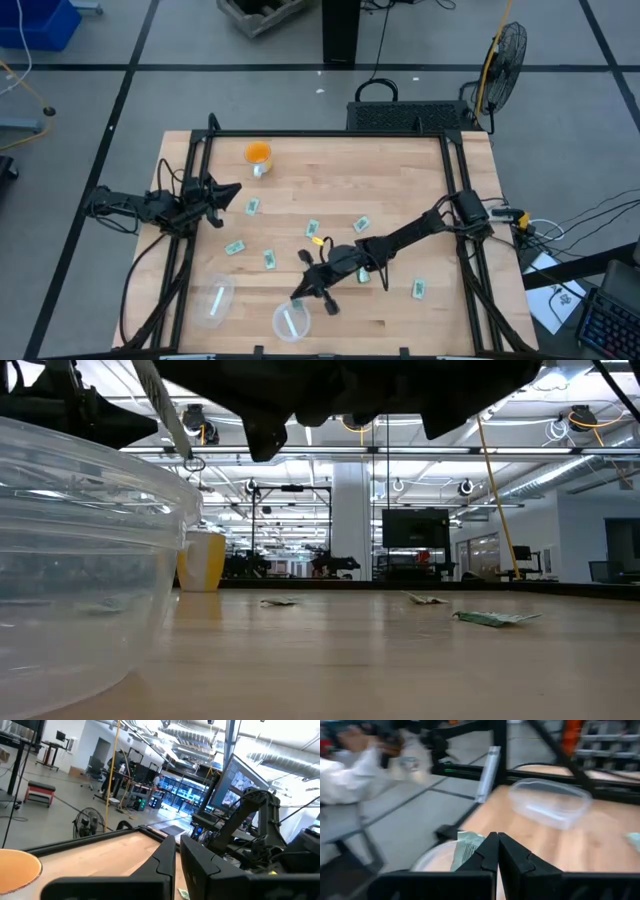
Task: Pick and place items into bin
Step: Put the stevia packet into the right transparent bin, then put the stevia packet into the left transparent bin
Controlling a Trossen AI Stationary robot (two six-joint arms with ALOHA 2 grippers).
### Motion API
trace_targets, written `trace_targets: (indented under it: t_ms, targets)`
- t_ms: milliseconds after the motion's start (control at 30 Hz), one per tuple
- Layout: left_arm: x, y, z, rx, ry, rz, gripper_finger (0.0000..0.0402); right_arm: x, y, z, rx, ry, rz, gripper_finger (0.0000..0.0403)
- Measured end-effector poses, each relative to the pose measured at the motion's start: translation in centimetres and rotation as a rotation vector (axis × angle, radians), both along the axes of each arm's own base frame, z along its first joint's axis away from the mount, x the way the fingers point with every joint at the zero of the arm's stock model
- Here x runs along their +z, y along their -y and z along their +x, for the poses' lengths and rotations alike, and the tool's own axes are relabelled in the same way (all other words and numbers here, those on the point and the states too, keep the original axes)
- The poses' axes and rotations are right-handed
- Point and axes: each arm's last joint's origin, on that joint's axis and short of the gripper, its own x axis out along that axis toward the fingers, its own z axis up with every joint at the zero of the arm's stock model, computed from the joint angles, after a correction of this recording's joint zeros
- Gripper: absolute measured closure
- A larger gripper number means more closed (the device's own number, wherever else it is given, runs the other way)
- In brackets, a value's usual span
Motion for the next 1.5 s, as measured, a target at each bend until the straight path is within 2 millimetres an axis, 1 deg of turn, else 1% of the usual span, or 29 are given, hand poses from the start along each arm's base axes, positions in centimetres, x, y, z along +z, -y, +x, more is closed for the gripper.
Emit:
trace_targets:
  t_ms: [167, 267, 367, 433, 533, 700, 833, 967, 1167, 1233, 1300, 1400, 1500]
  targets:
    - [0.0, 0.0, 0.0, 0.001, 0.0, 0.001, 0.0371, 0.3, -1.5, -0.5, 0.046, 0.041, -0.015, 0.0403]
    - [0.0, 0.0, 0.0, 0.0, 0.003, -0.002, 0.0371, -1.0, -2.0, -0.1, 0.028, 0.078, -0.02, 0.0403]
    - [0.0, 0.0, 0.0, 0.0, 0.0, -0.002, 0.0371, -2.6, -2.2, 0.5, 0.027, 0.061, -0.019, 0.0403]
    - [-0.1, 0.0, 0.0, 0.0, -0.005, -0.001, 0.0371, -2.5, -2.2, 1.0, 0.024, 0.074, -0.022, 0.0403]
    - [-0.2, 0.0, 0.0, 0.0, -0.019, 0.003, 0.0371, -1.7, -2.1, 1.5, 0.018, 0.079, -0.011, 0.0403]
    - [-0.2, 0.0, 0.0, 0.001, -0.023, 0.005, 0.0371, -2.8, -1.9, 1.4, 0.029, 0.017, -0.087, 0.0402]
    - [-0.2, 0.0, 0.0, 0.001, -0.024, 0.006, 0.0371, -2.7, -1.9, 1.4, 0.027, 0.005, -0.081, 0.0383]
    - [-0.2, 0.0, 0.0, 0.001, -0.024, 0.006, 0.0371, -3.0, -1.8, 1.3, 0.026, -0.023, -0.083, 0.0354]
    - [-0.2, 0.0, 0.1, 0.0, -0.025, 0.005, 0.0371, -2.9, -1.8, 1.4, 0.027, -0.009, -0.089, 0.0313]
    - [-0.3, 0.0, 0.1, -0.007, -0.025, -0.004, 0.0371, -2.4, -1.6, 1.3, 0.028, 0.004, -0.103, 0.0304]
    - [-0.3, 0.1, 0.1, -0.046, -0.021, -0.016, 0.0371, -1.2, -1.2, 1.2, 0.024, 0.018, -0.109, 0.0298]
    - [-0.3, 0.3, 0.2, -0.121, -0.013, -0.017, 0.0371, 1.1, -0.2, 0.8, 0.012, -0.002, -0.144, 0.0294]
    - [-0.2, 0.4, 0.2, -0.131, -0.002, -0.011, 0.0371, 3.9, 1.4, -0.5, 0.013, -0.074, -0.234, 0.0294]
